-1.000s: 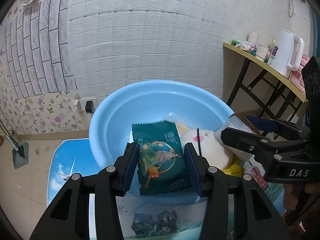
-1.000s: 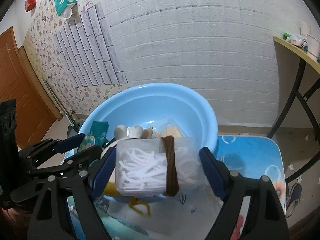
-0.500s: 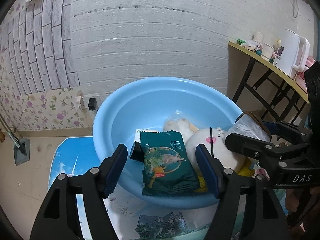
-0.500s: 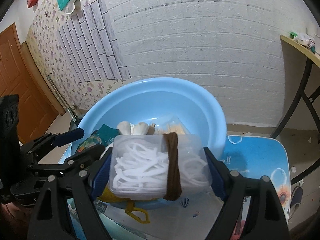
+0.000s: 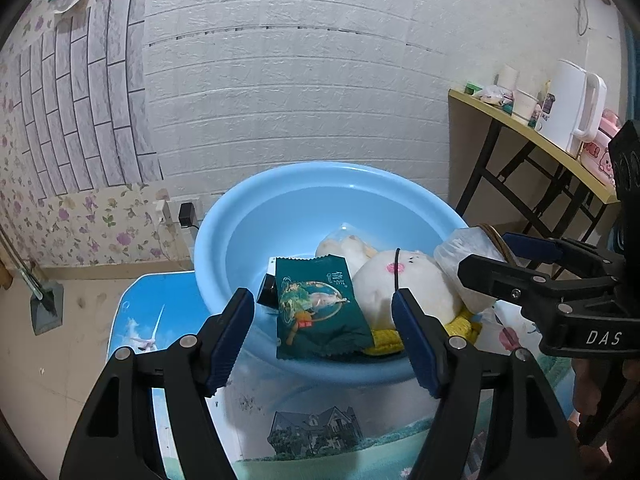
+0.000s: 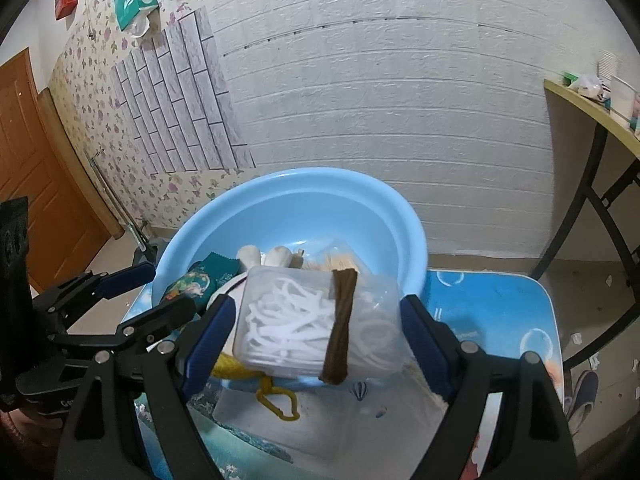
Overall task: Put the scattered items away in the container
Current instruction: 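Open both tools to drop the packet and strapped box into the basin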
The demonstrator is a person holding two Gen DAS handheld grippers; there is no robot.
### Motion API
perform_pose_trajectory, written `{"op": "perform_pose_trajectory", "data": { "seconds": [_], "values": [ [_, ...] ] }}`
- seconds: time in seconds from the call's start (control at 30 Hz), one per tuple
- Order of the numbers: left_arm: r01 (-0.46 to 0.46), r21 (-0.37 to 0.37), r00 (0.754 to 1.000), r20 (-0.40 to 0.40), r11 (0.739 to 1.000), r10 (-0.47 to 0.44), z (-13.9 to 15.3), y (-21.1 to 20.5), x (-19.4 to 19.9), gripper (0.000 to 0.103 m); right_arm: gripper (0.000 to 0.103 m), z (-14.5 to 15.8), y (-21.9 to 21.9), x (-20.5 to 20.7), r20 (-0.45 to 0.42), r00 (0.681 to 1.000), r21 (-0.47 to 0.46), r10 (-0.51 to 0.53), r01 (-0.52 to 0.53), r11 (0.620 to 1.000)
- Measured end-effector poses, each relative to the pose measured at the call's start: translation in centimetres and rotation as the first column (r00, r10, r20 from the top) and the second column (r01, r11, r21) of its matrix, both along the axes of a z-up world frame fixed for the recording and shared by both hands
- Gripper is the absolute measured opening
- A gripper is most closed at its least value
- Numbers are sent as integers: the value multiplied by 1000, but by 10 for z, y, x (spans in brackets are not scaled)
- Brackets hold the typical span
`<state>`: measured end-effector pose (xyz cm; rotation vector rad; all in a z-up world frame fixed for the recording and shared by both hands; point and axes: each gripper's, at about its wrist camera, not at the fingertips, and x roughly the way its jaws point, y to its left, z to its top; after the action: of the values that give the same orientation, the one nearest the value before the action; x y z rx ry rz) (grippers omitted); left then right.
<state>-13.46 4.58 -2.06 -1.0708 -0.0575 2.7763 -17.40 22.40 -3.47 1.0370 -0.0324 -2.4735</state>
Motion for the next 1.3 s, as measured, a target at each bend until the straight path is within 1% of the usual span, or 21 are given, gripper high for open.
{"op": "perform_pose_trajectory", "data": {
  "seconds": [0.4,0.7,0.8,0.93,1.2,1.3],
  "values": [
    [-5,-8,1000,-26,1000,4,12,4,19,71,85,12,15,16,-29,999,-18,-26,26,1000],
    [-5,-13,999,-32,1000,4,16,12,36,73,85,13,33,35,-26,998,-27,-55,54,998],
    [-4,-12,999,-32,1000,4,16,16,42,78,85,9,42,41,-15,998,-29,-68,67,997],
    [4,-12,1000,-26,1000,-4,12,21,51,79,85,3,56,49,-3,996,-24,-90,90,996],
    [14,0,1000,3,1000,-14,-2,29,66,93,85,-14,82,61,38,991,-15,-131,132,991],
    [14,-2,1000,19,1000,-14,-9,33,68,95,85,-21,88,64,53,989,-8,-141,141,990]
  ]
}}
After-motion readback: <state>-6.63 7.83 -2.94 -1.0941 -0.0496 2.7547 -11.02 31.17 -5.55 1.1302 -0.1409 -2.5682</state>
